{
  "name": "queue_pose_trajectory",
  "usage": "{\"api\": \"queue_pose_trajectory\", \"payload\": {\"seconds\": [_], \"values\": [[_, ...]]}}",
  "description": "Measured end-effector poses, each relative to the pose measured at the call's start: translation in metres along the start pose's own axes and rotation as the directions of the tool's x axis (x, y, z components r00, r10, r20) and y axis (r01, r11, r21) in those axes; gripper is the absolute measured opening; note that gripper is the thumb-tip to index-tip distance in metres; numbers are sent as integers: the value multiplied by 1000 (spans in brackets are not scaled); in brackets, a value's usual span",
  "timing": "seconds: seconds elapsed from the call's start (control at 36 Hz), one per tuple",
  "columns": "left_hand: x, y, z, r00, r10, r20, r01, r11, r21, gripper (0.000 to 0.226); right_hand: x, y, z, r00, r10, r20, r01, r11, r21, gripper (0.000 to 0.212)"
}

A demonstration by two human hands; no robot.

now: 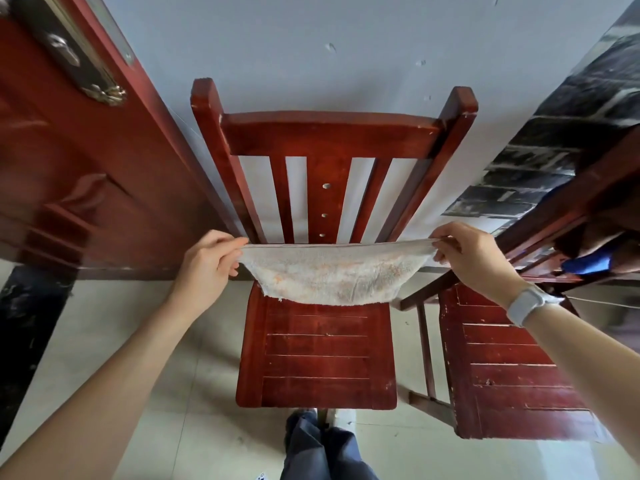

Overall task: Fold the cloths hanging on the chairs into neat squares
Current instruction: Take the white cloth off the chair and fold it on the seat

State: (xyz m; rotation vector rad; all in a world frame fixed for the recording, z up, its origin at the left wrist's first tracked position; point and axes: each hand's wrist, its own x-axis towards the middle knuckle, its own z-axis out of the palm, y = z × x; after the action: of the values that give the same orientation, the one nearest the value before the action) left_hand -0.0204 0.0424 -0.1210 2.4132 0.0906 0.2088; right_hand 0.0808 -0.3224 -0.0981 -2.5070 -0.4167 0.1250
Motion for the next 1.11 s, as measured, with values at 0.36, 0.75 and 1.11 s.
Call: {"api": "queue_pose_trajectory", "payload": {"seconds": [0.36,0.75,1.11], "values": [[6,-5,8,999,40,-30,-36,993,109,33,14,7,4,995,100,-14,-100,994,38,14],[2,-9,3,982,178,-62,-165,972,170,8,18,8,2,993,-78,-89,73,995,-62,14],[3,-8,-2,991,114,-66,-98,972,212,11,12,14,7,993,-99,-71,91,991,-99,14]]}}
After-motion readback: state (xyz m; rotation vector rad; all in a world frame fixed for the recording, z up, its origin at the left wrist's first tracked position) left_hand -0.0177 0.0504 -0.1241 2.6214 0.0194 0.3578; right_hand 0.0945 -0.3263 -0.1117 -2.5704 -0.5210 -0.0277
